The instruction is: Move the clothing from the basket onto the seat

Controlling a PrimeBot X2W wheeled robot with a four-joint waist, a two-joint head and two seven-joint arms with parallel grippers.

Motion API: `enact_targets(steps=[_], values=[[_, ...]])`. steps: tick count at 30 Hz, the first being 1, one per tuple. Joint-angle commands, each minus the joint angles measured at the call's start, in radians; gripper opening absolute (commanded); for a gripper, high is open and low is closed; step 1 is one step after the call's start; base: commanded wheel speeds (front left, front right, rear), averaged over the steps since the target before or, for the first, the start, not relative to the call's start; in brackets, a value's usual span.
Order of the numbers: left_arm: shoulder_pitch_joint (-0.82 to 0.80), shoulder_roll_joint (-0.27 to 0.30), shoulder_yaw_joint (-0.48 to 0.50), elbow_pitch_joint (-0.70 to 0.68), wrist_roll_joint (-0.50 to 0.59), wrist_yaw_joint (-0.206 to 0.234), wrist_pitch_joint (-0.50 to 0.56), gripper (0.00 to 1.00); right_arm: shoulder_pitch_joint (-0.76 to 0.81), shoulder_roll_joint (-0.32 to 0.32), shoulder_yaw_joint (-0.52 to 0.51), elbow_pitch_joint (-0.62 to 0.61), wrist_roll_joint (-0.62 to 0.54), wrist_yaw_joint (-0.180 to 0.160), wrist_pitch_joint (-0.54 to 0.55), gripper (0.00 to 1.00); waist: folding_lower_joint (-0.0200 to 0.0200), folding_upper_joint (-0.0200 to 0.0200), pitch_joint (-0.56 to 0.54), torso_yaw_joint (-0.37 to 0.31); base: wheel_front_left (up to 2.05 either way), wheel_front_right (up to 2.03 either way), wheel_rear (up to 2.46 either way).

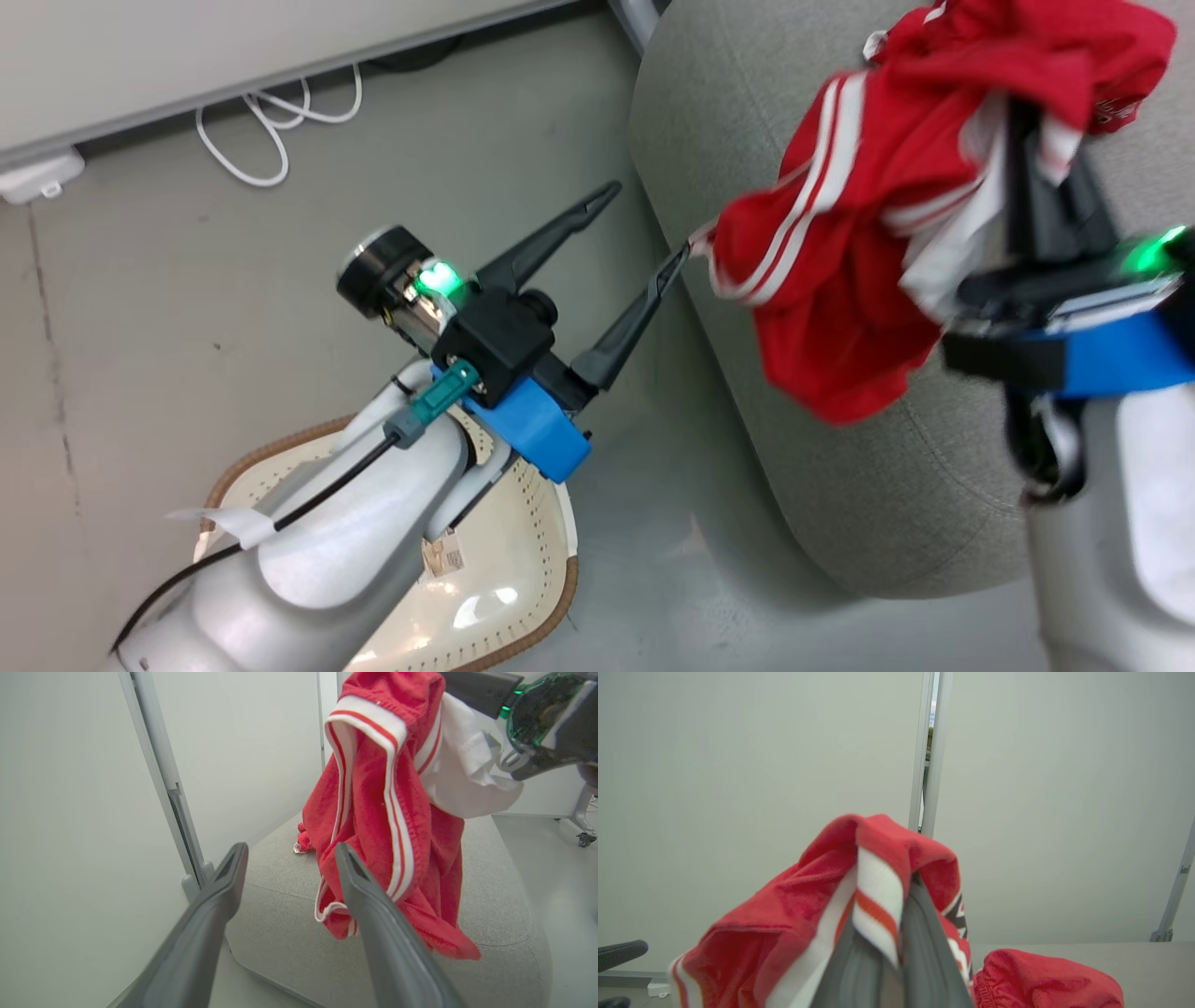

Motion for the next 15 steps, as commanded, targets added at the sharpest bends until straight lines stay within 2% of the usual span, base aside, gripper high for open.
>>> enact_targets(steps=[1, 8, 15], values=[[-0.019, 0.007, 0.005, -0.006, 0.005, 0.003, 0.004, 1.00, -0.035, -0.013, -0.012, -0.008, -0.004, 0.000, -0.001, 0.00, 0.0000, 0.0000, 0.036, 0.012, 0.00, 0.00, 0.00], [-0.120, 0.025, 0.020, -0.060, 0.038, 0.007, 0.030, 1.00, -0.311, -0.103, -0.164, -0.054, -0.027, 0.000, -0.001, 0.00, 0.0000, 0.0000, 0.208, 0.063, 0.00, 0.00, 0.00], [-0.203, 0.042, 0.029, -0.109, 0.068, 0.005, 0.051, 1.00, -0.572, -0.278, -0.322, -0.053, -0.034, 0.000, -0.001, 0.00, 0.0000, 0.0000, 0.379, 0.086, 0.00, 0.00, 0.00]])
